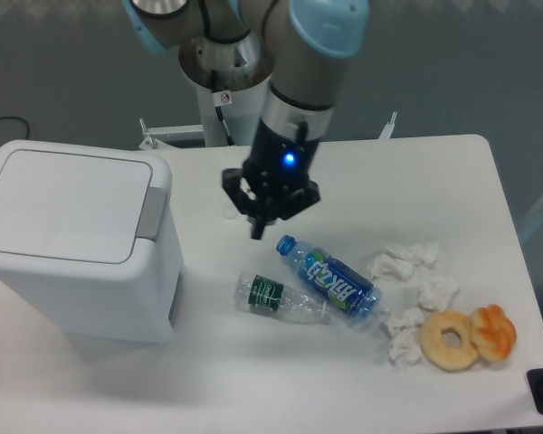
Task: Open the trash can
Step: 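Move the gripper over the bottles toward the trash can lid, then lower the gripper onto the lid's push button and press it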
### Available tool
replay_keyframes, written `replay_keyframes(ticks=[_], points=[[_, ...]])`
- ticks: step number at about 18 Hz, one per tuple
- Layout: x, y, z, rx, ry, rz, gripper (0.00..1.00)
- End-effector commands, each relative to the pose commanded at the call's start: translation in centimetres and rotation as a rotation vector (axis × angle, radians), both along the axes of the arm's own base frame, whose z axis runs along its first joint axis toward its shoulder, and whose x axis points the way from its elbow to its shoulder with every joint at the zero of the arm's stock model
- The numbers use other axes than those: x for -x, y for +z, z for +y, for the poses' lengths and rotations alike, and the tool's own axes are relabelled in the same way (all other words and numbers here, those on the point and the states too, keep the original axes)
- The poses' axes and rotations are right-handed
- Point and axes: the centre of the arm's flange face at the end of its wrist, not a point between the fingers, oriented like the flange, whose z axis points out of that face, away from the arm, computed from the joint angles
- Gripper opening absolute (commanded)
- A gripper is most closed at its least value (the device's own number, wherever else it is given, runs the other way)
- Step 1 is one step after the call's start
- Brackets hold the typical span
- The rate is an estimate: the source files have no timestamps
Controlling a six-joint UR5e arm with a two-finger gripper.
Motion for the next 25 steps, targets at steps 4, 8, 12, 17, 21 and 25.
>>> replay_keyframes(ticks=[4,8,12,17,21,25], points=[[-1.6,0.5,1.1,-0.018,-0.02,-0.008,0.0],[-2.0,0.7,1.3,-0.036,-0.022,-0.021,0.0],[-2.2,1.5,1.0,-0.067,-0.027,-0.03,0.0],[-2.7,1.8,1.2,-0.086,-0.035,-0.031,0.0],[-5.0,3.0,0.6,-0.115,-0.047,-0.04,0.0],[-5.1,1.8,1.3,-0.101,-0.055,-0.056,0.0]])
